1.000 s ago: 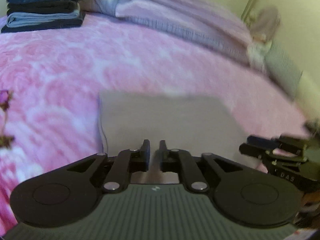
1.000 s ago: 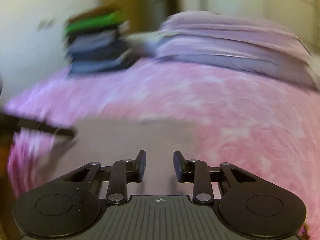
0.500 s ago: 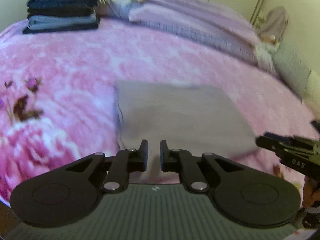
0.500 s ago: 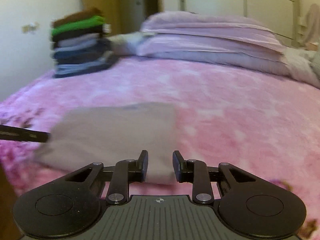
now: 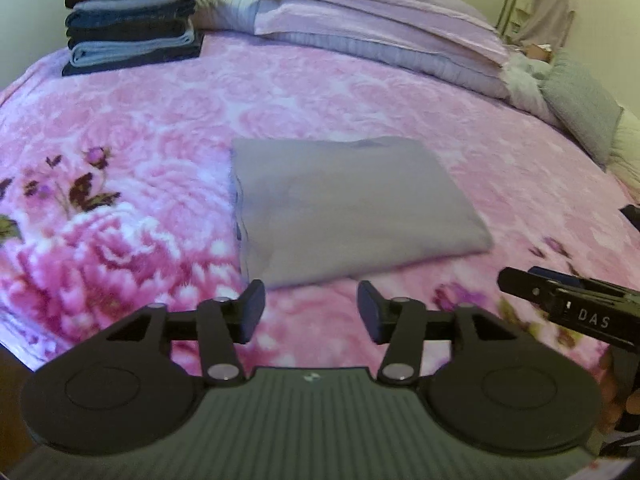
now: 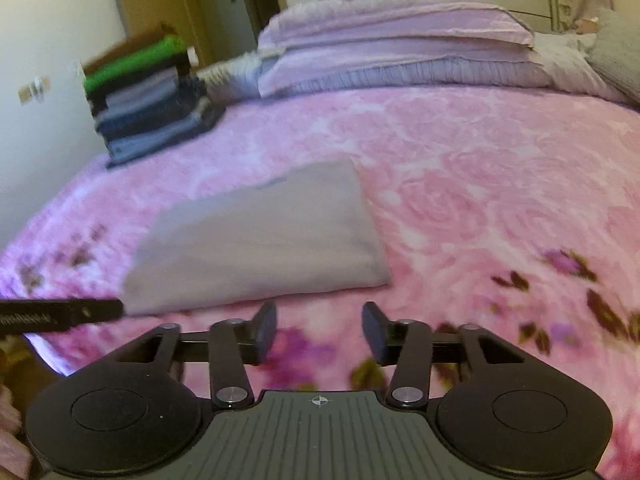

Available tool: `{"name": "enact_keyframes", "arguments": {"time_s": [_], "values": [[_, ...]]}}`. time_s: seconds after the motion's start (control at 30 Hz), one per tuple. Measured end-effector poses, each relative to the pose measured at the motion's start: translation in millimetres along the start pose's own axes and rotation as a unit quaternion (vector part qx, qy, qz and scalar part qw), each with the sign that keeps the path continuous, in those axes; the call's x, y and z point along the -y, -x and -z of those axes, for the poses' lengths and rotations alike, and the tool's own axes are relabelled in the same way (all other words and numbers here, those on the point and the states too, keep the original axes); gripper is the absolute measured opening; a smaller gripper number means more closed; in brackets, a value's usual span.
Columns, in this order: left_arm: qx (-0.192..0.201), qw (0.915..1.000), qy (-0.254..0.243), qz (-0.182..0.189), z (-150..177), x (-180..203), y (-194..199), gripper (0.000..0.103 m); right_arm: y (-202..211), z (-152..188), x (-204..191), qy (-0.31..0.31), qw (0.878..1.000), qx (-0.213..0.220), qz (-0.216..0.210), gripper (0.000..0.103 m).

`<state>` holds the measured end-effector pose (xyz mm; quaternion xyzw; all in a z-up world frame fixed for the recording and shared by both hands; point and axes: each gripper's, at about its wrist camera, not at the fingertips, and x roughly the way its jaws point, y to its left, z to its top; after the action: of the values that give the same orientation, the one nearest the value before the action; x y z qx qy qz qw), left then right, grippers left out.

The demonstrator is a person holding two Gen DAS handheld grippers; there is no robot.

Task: Fold clothes
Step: 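Release the folded tank top and pull both grippers back, then grasp the folded tank top's edge with the right gripper while the left gripper grasps beside it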

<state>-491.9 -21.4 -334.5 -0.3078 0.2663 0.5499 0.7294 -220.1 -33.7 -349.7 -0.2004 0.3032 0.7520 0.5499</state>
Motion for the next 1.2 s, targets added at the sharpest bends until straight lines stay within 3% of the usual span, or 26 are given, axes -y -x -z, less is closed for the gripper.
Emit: {"name": "enact_keyframes", "arguments": {"time_s": [0.33,0.57,0.8,1.0,1.2], "values": [[0.041,0.9988,-0.020,0.017,12,11,62,0.057,56,5,-29,0.013,1.000,0.025,0.006,0.057],[0.059,0.9977,0.026,0.017,5,-20,69,0.057,60,-5,-27,0.021,0.999,0.032,-0.021,0.058],[0.038,0.9949,0.072,0.058,-21,-63,19,0.057,32,-20,4,-0.008,0.999,0.023,-0.029,0.058],[0.013,0.9834,0.139,0.116,-43,-96,-41,0.057,-9,-35,42,-0.049,0.998,-0.008,-0.041,0.058],[-0.021,0.9690,0.206,0.135,-56,-119,-100,0.057,-63,-62,84,-0.099,0.991,-0.033,-0.079,0.058]]}}
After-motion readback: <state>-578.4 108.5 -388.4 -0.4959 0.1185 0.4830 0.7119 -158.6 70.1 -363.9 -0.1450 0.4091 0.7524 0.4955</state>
